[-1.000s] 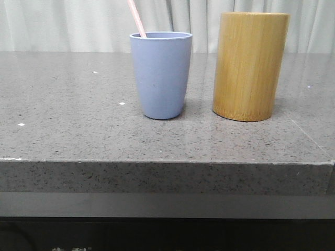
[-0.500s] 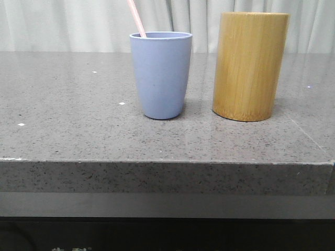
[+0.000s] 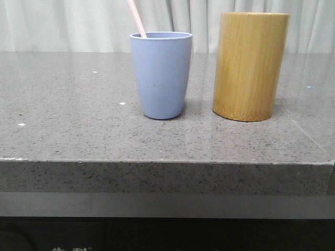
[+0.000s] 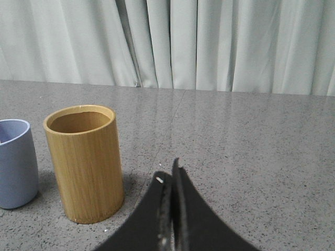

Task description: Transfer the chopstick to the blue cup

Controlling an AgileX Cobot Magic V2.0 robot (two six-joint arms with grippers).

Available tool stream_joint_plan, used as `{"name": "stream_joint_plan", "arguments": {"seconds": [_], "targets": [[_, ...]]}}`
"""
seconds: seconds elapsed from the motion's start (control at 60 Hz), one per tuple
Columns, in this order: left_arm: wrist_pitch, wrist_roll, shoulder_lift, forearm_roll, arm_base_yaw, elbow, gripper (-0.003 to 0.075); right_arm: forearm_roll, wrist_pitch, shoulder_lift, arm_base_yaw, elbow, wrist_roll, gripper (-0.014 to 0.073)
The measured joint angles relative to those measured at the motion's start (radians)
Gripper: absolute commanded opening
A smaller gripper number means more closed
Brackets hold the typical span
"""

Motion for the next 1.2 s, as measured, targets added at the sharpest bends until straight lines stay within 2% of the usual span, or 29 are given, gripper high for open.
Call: {"name": "stream_joint_plan", "arguments": {"seconds": [0.2, 0.383, 0.617, 1.2], "targets": [[-0.01, 0.0, -0.131, -0.015, 0.01, 0.143, -0.0019, 0.0, 0.0, 0.0, 0.0, 0.0, 0.0, -0.0122], [-0.115, 0.0, -0.131, -0.031, 0.01, 0.248, -0.0019, 0.0, 0.0, -0.001, 0.0, 0.0, 0.0, -0.0122], [-0.188, 0.0, -0.131, -0.042, 0.01, 0.248, -0.0019, -0.002, 0.0, -0.001, 0.0, 0.0, 0.0, -0.0122], [-0.19, 0.0, -0.131, -0.042, 0.01, 0.248, -0.0019, -0.002, 0.0, -0.001, 0.0, 0.0, 0.0, -0.0122]]}}
